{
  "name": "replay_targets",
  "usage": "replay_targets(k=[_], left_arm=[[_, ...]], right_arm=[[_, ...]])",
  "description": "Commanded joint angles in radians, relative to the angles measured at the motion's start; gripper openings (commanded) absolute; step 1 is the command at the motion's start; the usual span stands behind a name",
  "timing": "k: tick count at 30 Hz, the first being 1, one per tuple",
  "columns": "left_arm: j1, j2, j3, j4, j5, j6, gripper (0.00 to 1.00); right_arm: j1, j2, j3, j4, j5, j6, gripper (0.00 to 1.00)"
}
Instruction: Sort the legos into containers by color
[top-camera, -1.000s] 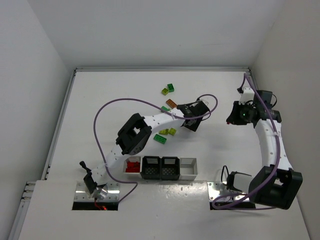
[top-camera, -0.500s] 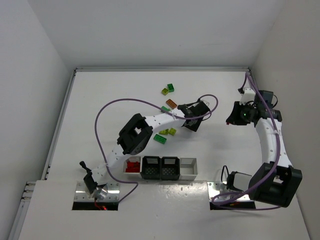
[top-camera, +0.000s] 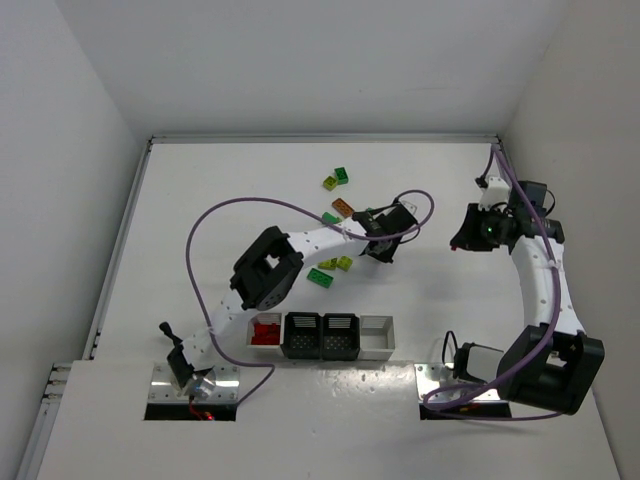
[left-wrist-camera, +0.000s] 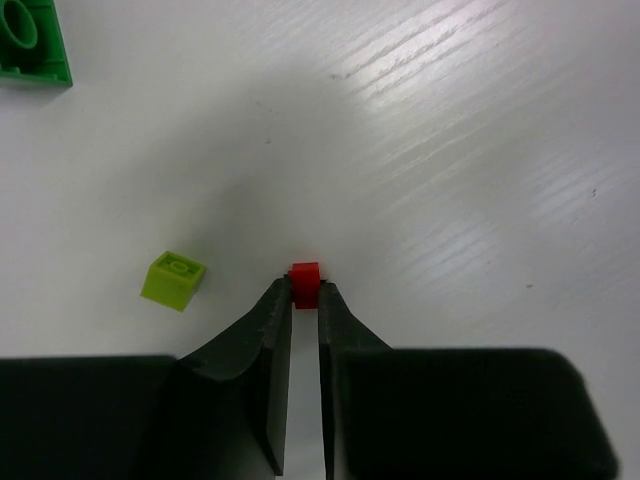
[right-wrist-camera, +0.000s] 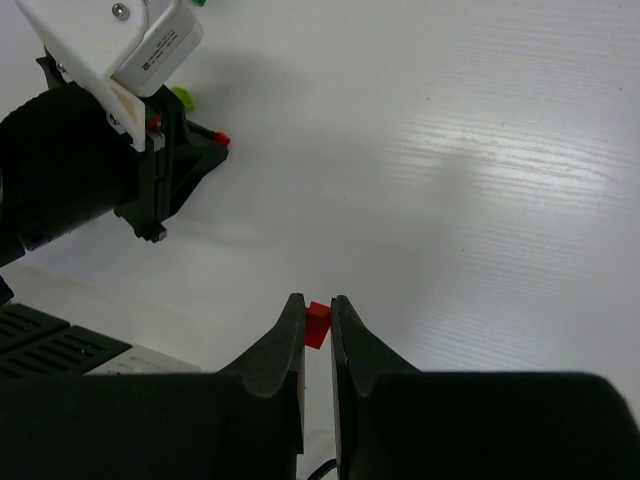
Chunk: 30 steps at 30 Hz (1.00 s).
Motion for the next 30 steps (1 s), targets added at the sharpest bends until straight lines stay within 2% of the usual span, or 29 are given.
replay_targets(k=[1,6,8,11,12,14,15,17,19,24,28,30], left_arm=[[-0.001,-0.062,-0.066,-0.032,-0.016,0.020,0.10],[0.061,-0.284,-0.206,0.016,-0.036,0.057,0.01],[0.113,-0.370,-0.247,0.030,0.006,0.103,0.00],[0.198,-0.537,-0.321,0.044,0.171,0.196,0.00],[0.221,-0.576,-0.357,0.044,0.285,0.221,0.00],[0.270,-0.686,-0.396,0.028,0.416,0.293,0.00],[0.316,-0.718,-0.423,0.015,0.548,0.326,0.00],[0.353,-0.772,-0.424,-0.033,0.644,0.395,0.02],[0.399,-0.832,-0.424,-0.151,0.775,0.524,0.03],[0.443,-0.969,-0.483,-0.382,0.840,0.751,0.03],[0.423,-1.096,-0.588,-0.472,0.701,0.896,0.03],[0.423,-1.125,-0.614,-0.507,0.688,0.942,0.03]], right_arm=[[-0.003,-0.011,0.046,-0.033,-0.063,-0.017,0.00],[-0.003,0.000,0.077,-0.063,-0.094,-0.057,0.00],[-0.003,0.000,0.088,-0.063,-0.094,-0.057,0.00],[0.020,0.009,0.123,-0.063,-0.136,-0.075,0.00],[0.020,0.037,0.135,-0.063,-0.149,-0.075,0.00],[0.029,0.084,0.201,-0.088,-0.193,-0.087,0.00],[0.040,0.113,0.232,-0.102,-0.210,-0.087,0.00],[0.052,0.204,0.329,-0.141,-0.256,-0.101,0.00],[0.086,0.250,0.390,-0.153,-0.279,-0.110,0.00],[0.204,0.373,0.554,-0.144,-0.318,-0.100,0.00],[0.356,0.451,0.629,-0.118,-0.332,-0.069,0.00],[0.414,0.486,0.654,-0.104,-0.332,-0.058,0.00]])
